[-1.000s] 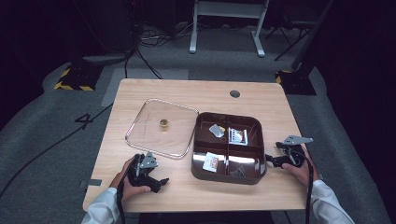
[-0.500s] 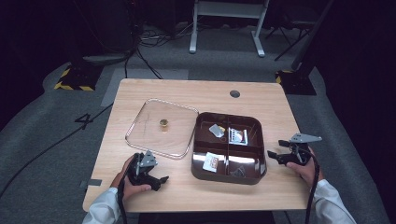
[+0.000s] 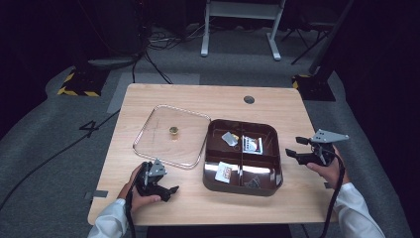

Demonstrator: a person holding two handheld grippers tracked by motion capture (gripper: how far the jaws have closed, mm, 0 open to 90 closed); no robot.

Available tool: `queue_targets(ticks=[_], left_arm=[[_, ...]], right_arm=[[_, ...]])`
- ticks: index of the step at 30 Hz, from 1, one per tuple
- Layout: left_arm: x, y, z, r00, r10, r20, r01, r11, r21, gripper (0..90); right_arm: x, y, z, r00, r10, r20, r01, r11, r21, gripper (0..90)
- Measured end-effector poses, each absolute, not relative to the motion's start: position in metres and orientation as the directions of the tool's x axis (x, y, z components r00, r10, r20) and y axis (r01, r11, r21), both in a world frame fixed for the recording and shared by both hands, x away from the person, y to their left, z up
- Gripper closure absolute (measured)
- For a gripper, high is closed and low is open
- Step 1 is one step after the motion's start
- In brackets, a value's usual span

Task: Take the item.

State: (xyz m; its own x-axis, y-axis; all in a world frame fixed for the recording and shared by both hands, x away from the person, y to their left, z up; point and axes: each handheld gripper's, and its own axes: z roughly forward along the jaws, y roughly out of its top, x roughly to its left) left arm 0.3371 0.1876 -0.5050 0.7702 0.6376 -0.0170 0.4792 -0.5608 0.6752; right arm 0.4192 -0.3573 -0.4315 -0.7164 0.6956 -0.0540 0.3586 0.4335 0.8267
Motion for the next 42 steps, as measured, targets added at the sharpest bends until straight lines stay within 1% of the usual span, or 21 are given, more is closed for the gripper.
queue_targets(ticks=[1,4,6,9,10,15,17,26,30,34,39,42], left_arm=[[0.337,0.188,-0.505,0.771,0.637,-0.017,0.479,-0.562,0.675,6.7],[0.337,0.188,-0.505,0.77,0.638,-0.017,0.479,-0.561,0.675,6.6],[0.337,0.188,-0.505,0.771,0.637,-0.016,0.479,-0.562,0.675,6.7],[0.337,0.188,-0.505,0.771,0.637,-0.016,0.479,-0.562,0.675,6.7],[0.337,0.188,-0.505,0.77,0.638,-0.017,0.479,-0.561,0.676,6.7],[0.337,0.188,-0.505,0.771,0.637,-0.016,0.478,-0.562,0.675,6.7],[0.337,0.188,-0.505,0.771,0.637,-0.016,0.478,-0.562,0.675,6.7],[0.337,0.188,-0.505,0.771,0.637,-0.016,0.478,-0.562,0.675,6.6],[0.337,0.188,-0.505,0.765,0.644,-0.015,0.482,-0.557,0.676,6.7],[0.337,0.188,-0.505,0.765,0.643,-0.015,0.482,-0.557,0.676,6.7],[0.337,0.188,-0.505,0.765,0.644,-0.015,0.482,-0.558,0.676,6.7],[0.337,0.188,-0.505,0.765,0.644,-0.014,0.482,-0.558,0.675,6.7]], right_arm=[[0.423,-0.349,-0.421,-0.734,0.677,-0.061,0.336,0.44,0.833,33.5],[0.426,-0.342,-0.414,-0.75,0.658,-0.065,0.322,0.449,0.834,35.5],[0.432,-0.329,-0.404,-0.771,0.633,-0.069,0.3,0.457,0.838,40.4],[0.435,-0.32,-0.4,-0.788,0.612,-0.068,0.288,0.464,0.838,41.0],[0.44,-0.311,-0.398,-0.798,0.597,-0.079,0.279,0.483,0.83,41.8],[0.448,-0.297,-0.399,-0.814,0.576,-0.075,0.288,0.513,0.808,42.4],[0.452,-0.291,-0.401,-0.824,0.562,-0.068,0.298,0.533,0.792,45.7],[0.466,-0.271,-0.412,-0.848,0.528,-0.057,0.312,0.583,0.75,42.7],[0.472,-0.259,-0.416,-0.862,0.505,-0.052,0.317,0.614,0.723,39.7],[0.475,-0.252,-0.419,-0.862,0.504,-0.048,0.328,0.629,0.705,39.1],[0.483,-0.237,-0.428,-0.877,0.479,-0.035,0.346,0.681,0.645,39.9],[0.485,-0.233,-0.431,-0.882,0.471,-0.027,0.352,0.696,0.626,39.8]])
